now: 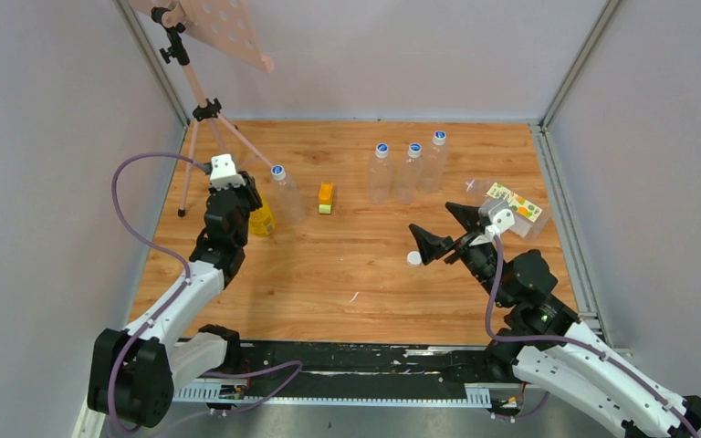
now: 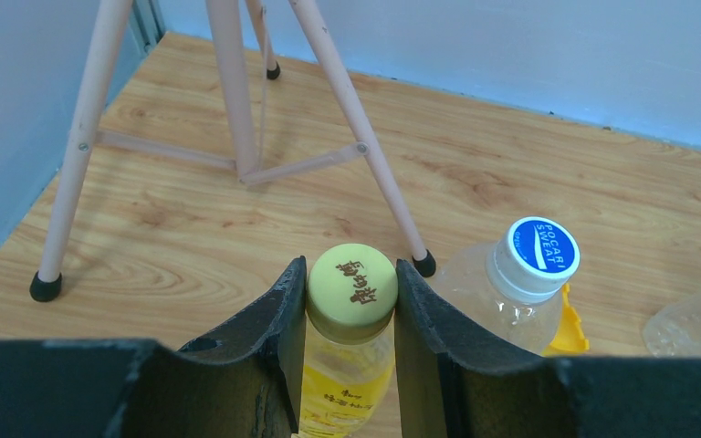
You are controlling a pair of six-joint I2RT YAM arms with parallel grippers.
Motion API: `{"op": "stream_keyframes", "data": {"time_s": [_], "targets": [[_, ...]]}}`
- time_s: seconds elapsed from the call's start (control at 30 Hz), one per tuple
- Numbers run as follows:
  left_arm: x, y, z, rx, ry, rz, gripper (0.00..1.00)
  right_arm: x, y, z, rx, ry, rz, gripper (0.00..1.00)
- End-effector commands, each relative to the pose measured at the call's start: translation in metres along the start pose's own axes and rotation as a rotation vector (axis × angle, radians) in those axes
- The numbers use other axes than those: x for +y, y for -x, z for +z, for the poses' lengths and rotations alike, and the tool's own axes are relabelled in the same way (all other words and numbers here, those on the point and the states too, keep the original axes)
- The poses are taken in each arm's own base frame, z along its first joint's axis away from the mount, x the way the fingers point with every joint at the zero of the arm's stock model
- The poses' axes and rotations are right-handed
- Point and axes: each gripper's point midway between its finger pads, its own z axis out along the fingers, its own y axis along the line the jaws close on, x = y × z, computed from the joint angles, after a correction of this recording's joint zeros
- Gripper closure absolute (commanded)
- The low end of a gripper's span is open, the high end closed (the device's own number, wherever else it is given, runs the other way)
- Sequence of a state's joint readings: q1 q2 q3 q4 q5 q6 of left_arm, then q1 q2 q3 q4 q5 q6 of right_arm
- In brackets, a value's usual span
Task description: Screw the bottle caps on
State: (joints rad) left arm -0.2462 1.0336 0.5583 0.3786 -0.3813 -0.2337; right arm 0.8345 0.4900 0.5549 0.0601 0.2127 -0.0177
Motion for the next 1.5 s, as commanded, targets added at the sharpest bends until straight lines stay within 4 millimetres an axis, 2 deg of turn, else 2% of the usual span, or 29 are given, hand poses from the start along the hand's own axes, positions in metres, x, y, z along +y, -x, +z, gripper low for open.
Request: {"op": "stream_keyframes", "data": {"time_s": [0.0, 0.23, 0.37, 0.9, 1.17, 1.2, 1.3, 1.4, 1.47], "targets": [[-0.002, -0.004, 0.003, 0.025, -0.013, -0.006, 0.75, -0.002, 0.003, 0.001, -0.011, -0.007, -0.012, 0.08], [0.0, -0.014, 0.002, 0.09, 0.004, 0.014, 0.65, -0.001, 0.002, 0.001, -0.007, -0.002, -0.012, 0.08], [0.005, -0.015, 0.001, 0.118, 0.041, 0.007, 0.51, 0.0, 0.002, 0.001, -0.007, 0.006, -0.013, 0.08], [0.005, 0.011, -0.008, 0.073, 0.042, -0.027, 0.31, 0.006, 0.0, 0.002, 0.007, 0.036, -0.016, 0.07], [0.007, 0.032, -0.029, 0.046, 0.026, -0.045, 0.23, 0.008, 0.003, 0.003, 0.018, 0.045, -0.017, 0.07], [0.007, 0.037, -0.033, 0.034, 0.02, -0.052, 0.18, 0.008, 0.003, 0.004, 0.023, 0.047, -0.018, 0.07], [0.008, 0.045, -0.045, 0.034, 0.004, -0.054, 0.16, 0.008, 0.008, 0.006, 0.031, 0.04, -0.02, 0.07], [0.009, 0.048, -0.056, 0.047, -0.009, -0.037, 0.02, 0.003, 0.005, 0.007, 0.079, 0.014, -0.027, 0.04], [0.011, 0.053, -0.064, 0.045, -0.019, -0.019, 0.0, -0.002, 0.01, 0.01, 0.097, -0.021, -0.035, 0.01]]}}
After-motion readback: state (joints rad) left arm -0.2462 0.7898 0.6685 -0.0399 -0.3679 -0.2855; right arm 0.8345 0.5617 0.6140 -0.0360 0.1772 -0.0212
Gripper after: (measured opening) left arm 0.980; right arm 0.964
